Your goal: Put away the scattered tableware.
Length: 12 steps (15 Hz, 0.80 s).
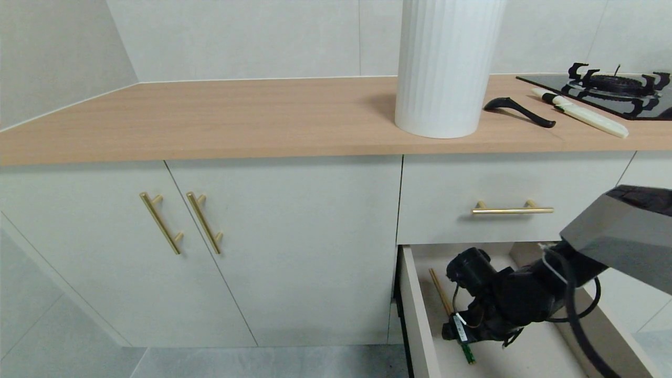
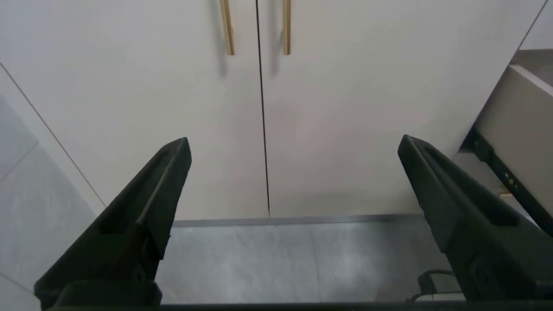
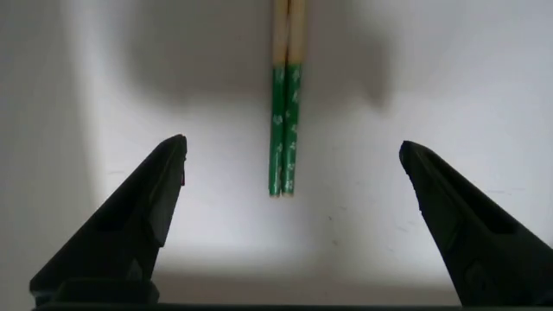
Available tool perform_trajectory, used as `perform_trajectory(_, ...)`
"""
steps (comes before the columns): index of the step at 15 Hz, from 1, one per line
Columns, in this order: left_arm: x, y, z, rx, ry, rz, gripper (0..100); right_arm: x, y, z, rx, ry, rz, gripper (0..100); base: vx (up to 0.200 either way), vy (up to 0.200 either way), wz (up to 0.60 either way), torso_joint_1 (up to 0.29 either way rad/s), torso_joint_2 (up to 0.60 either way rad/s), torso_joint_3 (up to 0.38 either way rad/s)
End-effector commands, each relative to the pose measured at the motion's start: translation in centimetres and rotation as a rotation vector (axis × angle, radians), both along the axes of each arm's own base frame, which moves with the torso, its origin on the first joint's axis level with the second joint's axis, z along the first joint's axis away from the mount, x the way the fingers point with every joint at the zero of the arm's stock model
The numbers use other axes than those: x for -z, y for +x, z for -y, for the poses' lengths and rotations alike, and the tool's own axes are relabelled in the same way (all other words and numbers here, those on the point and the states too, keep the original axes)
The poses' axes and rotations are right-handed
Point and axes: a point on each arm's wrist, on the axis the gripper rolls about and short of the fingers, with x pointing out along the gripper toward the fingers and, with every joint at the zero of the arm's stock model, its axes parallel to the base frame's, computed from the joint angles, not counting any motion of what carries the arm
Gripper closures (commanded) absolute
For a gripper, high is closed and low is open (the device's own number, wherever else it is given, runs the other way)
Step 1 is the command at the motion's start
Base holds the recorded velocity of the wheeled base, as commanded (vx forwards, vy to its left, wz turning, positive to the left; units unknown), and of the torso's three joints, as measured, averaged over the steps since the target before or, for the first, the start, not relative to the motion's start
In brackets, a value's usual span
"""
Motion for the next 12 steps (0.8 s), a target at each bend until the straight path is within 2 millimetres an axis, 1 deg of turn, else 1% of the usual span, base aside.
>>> perform_trajectory(1,0.0,0.0,0.0,0.0,0.0,0.001,0,-8.8,-2.2,1.3,-0.003,0.116,0.229,0,0.0,0.0,0.0,0.0,0.0,0.0)
perform_trajectory(2,0.0,0.0,0.0,0.0,0.0,0.001,0,-10.8,-2.8,1.7,-0.001,0.143,0.288,0,0.0,0.0,0.0,0.0,0.0,0.0)
perform_trajectory(4,0.0,0.0,0.0,0.0,0.0,-0.001,0,-14.7,-4.2,3.2,-0.002,0.178,0.407,0,0.0,0.0,0.0,0.0,0.0,0.0)
perform_trajectory(5,0.0,0.0,0.0,0.0,0.0,0.001,0,-16.2,-4.9,4.1,-0.006,0.18,0.458,0,0.0,0.0,0.0,0.0,0.0,0.0)
perform_trajectory(7,0.0,0.0,0.0,0.0,0.0,0.001,0,-18.3,-6.0,5.4,0.006,0.194,0.538,0,0.0,0.0,0.0,0.0,0.0,0.0)
perform_trajectory(9,0.0,0.0,0.0,0.0,0.0,-0.001,0,-19.6,-6.5,6.1,0.025,0.211,0.588,0,0.0,0.0,0.0,0.0,0.0,0.0)
perform_trajectory(12,0.0,0.0,0.0,0.0,0.0,0.001,0,-20.4,-6.7,6.9,0.035,0.206,0.629,0,0.0,0.0,0.0,0.0,0.0,0.0)
